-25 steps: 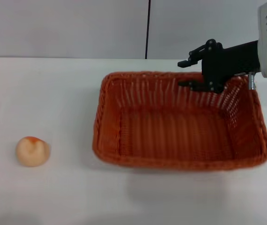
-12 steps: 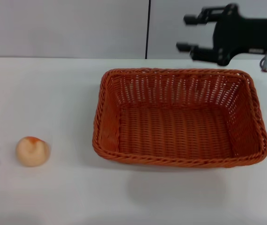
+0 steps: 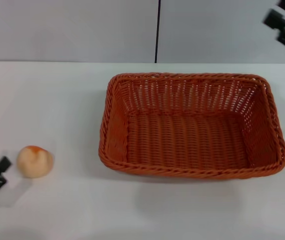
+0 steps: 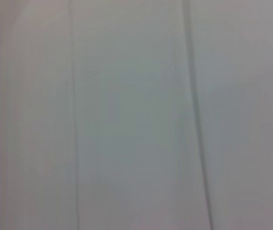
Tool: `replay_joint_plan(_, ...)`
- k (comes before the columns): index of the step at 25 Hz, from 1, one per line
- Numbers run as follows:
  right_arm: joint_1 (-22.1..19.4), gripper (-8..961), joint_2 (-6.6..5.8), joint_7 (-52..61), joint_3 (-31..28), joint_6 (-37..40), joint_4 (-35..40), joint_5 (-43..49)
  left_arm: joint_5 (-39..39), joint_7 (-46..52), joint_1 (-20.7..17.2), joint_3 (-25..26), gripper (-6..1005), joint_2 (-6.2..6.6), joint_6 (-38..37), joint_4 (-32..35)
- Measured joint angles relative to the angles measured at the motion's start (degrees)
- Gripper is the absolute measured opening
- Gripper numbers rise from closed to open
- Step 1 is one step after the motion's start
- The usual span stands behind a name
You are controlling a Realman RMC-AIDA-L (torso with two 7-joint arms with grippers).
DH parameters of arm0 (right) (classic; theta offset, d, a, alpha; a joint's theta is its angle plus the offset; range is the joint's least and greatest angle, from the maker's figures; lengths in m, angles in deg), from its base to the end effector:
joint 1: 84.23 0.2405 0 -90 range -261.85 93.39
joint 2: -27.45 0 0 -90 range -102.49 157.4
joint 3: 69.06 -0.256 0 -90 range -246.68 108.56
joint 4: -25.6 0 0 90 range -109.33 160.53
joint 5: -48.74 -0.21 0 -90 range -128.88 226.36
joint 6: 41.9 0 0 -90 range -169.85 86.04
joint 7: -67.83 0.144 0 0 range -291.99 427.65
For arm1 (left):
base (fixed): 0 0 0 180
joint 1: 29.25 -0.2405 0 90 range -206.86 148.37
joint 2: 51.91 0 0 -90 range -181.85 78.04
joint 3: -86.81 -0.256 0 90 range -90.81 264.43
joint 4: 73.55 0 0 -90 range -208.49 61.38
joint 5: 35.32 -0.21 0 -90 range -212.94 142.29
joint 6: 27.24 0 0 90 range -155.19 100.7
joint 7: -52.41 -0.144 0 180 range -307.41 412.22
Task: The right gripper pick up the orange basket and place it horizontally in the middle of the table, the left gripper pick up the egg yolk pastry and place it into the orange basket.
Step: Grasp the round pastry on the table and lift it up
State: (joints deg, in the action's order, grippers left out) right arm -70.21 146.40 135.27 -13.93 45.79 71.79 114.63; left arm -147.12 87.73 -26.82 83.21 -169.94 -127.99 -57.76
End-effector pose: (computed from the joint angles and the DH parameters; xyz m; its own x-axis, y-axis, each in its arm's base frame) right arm 0.2531 0.3067 0.0688 0.5337 0.0840 -0.8415 -0.4996 -0.7716 -0.3938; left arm -0.3840 0.1475 0.0227 0.6636 0.0673 0.7451 0.6746 -0.4844 -0.5570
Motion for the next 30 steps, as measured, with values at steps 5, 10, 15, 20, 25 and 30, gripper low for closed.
replay_joint_plan(5,-2.26,560,-0.05,-1.84,-1.95,3.73,-5.19,-2.87,0.0,-0.11,1.49,-4.46,694,-0.22,4.16,-0.54)
replay_joint_plan(10,-2.64,564,-0.13,-2.29,-4.92,7.04,-9.14,-2.76,-0.02,-0.5,3.78,-8.76,691,-0.42,10.46,-1.63)
replay_joint_plan(15,-2.96,569,-0.21,-2.32,-6.48,8.88,-10.56,-2.63,-0.05,-2.36,3.93,-8.96,688,-0.48,12.67,-3.45)
replay_joint_plan(20,-3.1,573,-0.25,-2.32,-6.53,9.33,-10.55,-2.64,0.36,-5.73,3.99,-8.59,685,-0.46,15.83,-6.37)
replay_joint_plan(25,-2.97,577,-0.31,-2.32,-6.54,9.89,-10.23,-2.63,0.52,-5.68,4.45,-8.05,682,-0.44,16.82,-7.57)
replay_joint_plan(30,-2.97,582,-0.3,-2.32,-6.6,10.25,-10.33,-2.72,0.53,-9.09,4.02,-4.87,679,-0.43,14.99,-8.86)
